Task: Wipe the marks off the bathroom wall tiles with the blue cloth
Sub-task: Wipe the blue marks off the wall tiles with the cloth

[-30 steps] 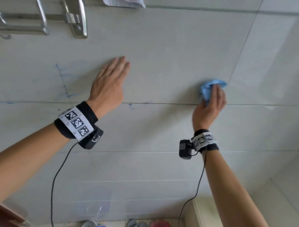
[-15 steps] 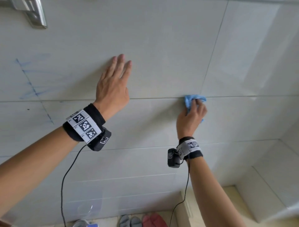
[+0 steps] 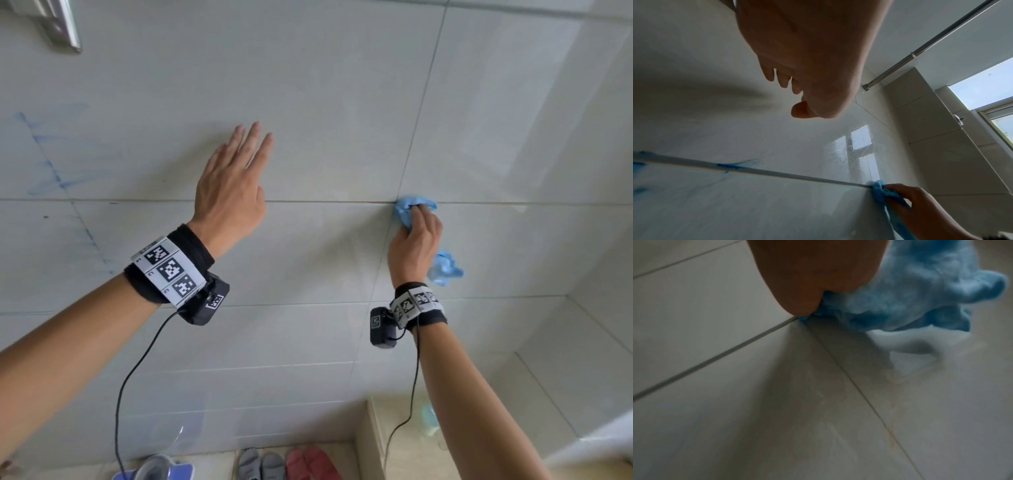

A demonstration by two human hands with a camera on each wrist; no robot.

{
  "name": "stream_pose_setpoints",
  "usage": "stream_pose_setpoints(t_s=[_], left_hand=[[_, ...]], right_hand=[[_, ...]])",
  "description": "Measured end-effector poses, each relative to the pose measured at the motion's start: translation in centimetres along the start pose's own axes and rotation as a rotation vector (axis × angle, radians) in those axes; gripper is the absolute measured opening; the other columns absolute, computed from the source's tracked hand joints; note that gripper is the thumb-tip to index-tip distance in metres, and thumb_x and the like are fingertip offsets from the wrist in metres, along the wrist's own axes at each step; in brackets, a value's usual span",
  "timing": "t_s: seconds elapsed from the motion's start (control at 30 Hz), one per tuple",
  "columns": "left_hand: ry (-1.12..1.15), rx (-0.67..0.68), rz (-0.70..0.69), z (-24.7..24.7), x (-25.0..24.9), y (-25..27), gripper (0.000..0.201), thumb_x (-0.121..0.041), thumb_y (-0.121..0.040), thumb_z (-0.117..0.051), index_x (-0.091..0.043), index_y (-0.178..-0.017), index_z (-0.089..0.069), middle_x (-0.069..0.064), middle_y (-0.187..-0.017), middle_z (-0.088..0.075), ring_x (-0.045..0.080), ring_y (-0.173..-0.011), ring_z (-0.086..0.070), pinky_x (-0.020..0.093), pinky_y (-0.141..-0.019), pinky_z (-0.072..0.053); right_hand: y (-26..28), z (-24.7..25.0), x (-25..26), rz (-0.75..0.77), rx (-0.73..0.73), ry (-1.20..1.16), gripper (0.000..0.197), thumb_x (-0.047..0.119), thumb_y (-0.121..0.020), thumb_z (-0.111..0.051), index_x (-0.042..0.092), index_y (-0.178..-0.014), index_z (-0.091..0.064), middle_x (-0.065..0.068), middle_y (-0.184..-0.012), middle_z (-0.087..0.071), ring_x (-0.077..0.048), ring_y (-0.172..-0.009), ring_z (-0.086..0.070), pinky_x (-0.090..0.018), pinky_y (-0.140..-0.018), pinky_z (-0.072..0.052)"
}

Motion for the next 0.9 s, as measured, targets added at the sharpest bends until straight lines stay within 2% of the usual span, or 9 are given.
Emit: stream_pose_setpoints(t_s=[0.13,0.23,0.3,0.37,0.4,0.53,0.73,0.9], left_hand=[[0.002,-0.014,0.019,-0.2,0.2,1.1,0.079,-0.003,-0.091,-0.049,-0.013,-0.166,-0.025,0.009,-0.174,-0.018,0.031,-0.161,-0.017,0.046,-0.128,-0.023],[0.002,-0.02,0.031,-0.3,0.6,2.6,0.079,0.0,-0.091,-0.048,-0.012,-0.165,-0.026,0.009,-0.174,-0.02,0.031,-0.16,-0.018,0.045,-0.127,-0.023],[-0.008,-0.011,0.053,-0.1,1.7,3.9,0.079,0.0,-0.09,-0.048,-0.013,-0.165,-0.026,0.008,-0.174,-0.02,0.031,-0.16,-0.018,0.045,-0.128,-0.023],[-0.033,-0.01,0.099,0.5,3.5,5.4,0.079,0.0,-0.09,-0.048,-0.013,-0.165,-0.026,0.008,-0.174,-0.02,0.031,-0.16,-0.018,0.045,-0.128,-0.024],[-0.05,-0.009,0.116,0.8,4.6,6.2,0.079,0.0,-0.09,-0.047,-0.013,-0.165,-0.026,0.008,-0.174,-0.02,0.031,-0.16,-0.018,0.045,-0.128,-0.024],[-0.081,0.022,0.158,1.8,9.4,8.9,0.081,0.001,-0.09,-0.048,-0.012,-0.166,-0.024,0.008,-0.174,-0.018,0.03,-0.161,-0.016,0.044,-0.129,-0.022],[-0.052,-0.011,0.149,3.2,15.2,11.8,0.083,0.005,-0.088,-0.048,-0.013,-0.166,-0.025,0.007,-0.174,-0.019,0.029,-0.161,-0.017,0.045,-0.129,-0.024],[0.0,0.013,0.127,3.4,19.9,14.7,0.081,0.003,-0.089,-0.045,-0.013,-0.166,-0.025,0.007,-0.174,-0.02,0.027,-0.161,-0.018,0.046,-0.128,-0.025]], right_hand=[[2.9,-2.1,4.3,0.213,0.177,-0.031,0.048,-0.013,-0.082,-0.057,0.001,-0.126,-0.067,-0.012,-0.132,-0.064,-0.034,-0.127,-0.051,-0.035,-0.106,-0.044],[5.5,-4.2,8.9,0.442,0.346,0.019,0.053,-0.009,-0.079,-0.058,0.005,-0.129,-0.066,-0.008,-0.136,-0.061,-0.031,-0.125,-0.053,-0.038,-0.095,-0.053],[6.4,-5.3,10.8,0.353,0.332,0.012,0.049,-0.005,-0.083,-0.056,0.007,-0.13,-0.064,-0.006,-0.135,-0.06,-0.029,-0.12,-0.053,-0.039,-0.088,-0.055],[7.1,-6.1,11.7,0.247,0.276,-0.01,0.048,-0.006,-0.084,-0.059,0.006,-0.13,-0.064,-0.006,-0.136,-0.06,-0.027,-0.119,-0.051,-0.037,-0.086,-0.055],[7.4,-6.7,12.2,0.242,0.263,-0.012,0.049,-0.006,-0.084,-0.06,0.006,-0.131,-0.064,-0.007,-0.136,-0.061,-0.027,-0.119,-0.051,-0.037,-0.086,-0.055],[9.9,-9.0,16.0,0.341,0.284,-0.059,0.053,-0.012,-0.08,-0.06,0.005,-0.13,-0.065,-0.008,-0.133,-0.063,-0.029,-0.116,-0.054,-0.04,-0.09,-0.055],[13.3,-12.9,22.3,0.332,0.294,-0.132,0.057,-0.018,-0.076,-0.057,0.001,-0.129,-0.064,-0.01,-0.128,-0.066,-0.029,-0.111,-0.056,-0.04,-0.085,-0.056],[16.2,-16.1,27.4,0.37,0.356,-0.099,0.052,-0.013,-0.081,-0.056,0.008,-0.127,-0.066,0.0,-0.135,-0.063,-0.025,-0.11,-0.055,-0.036,-0.08,-0.053]])
Point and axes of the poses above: each hand's wrist, its own y-axis away from the middle knuckle, its own z-axis out of the back of the hand, x = y × z, the point moved 2 cm from there along -y, towards the middle knuckle
